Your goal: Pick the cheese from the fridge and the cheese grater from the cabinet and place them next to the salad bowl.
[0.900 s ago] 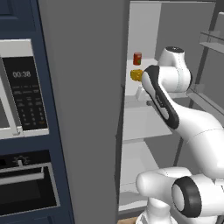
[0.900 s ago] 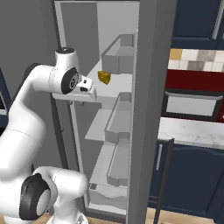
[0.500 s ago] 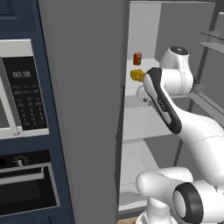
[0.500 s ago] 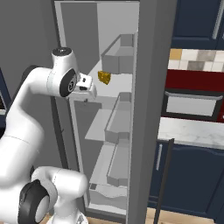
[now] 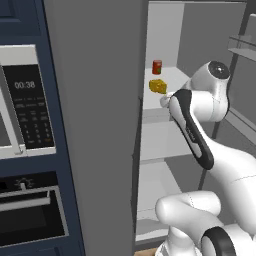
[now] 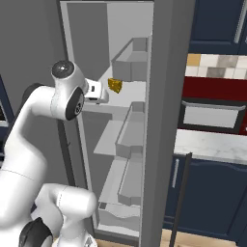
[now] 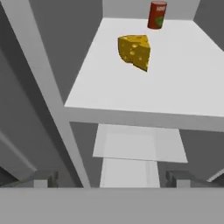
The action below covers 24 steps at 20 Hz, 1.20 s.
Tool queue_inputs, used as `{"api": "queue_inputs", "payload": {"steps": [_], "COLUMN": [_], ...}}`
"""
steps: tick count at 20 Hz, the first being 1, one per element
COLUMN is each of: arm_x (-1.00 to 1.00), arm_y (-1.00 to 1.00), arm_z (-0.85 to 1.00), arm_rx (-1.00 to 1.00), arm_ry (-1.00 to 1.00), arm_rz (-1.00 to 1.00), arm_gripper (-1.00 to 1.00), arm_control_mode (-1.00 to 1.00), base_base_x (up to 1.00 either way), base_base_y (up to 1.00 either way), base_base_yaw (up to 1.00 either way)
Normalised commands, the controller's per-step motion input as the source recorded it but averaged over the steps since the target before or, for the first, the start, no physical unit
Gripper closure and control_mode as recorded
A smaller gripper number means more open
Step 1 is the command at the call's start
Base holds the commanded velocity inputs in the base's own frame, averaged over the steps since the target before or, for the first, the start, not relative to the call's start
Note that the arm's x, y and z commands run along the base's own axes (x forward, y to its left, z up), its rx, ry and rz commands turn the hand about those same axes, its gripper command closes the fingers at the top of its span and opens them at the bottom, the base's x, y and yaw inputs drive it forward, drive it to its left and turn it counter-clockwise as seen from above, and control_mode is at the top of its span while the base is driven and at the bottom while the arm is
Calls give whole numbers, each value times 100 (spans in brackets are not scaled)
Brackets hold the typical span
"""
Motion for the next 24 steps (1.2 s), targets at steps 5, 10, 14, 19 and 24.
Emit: {"api": "queue_inputs", "payload": {"steps": [5, 10, 14, 19, 24], "arm_x": [23, 35, 46, 48, 46], "arm_y": [-14, -18, -7, -6, -2], "arm_z": [34, 21, 5, -1, -1], "arm_rx": [0, 0, 0, 0, 0], "arm_ry": [-7, -1, 0, 4, 1], "arm_rz": [0, 0, 0, 0, 5], "arm_gripper": [-100, -100, -100, -100, -100], "arm_control_mode": [-100, -100, -100, -100, -100], "base_base_x": [0, 0, 0, 0, 0], "base_base_y": [0, 0, 0, 0, 0], "base_base_yaw": [0, 0, 0, 0, 0]}}
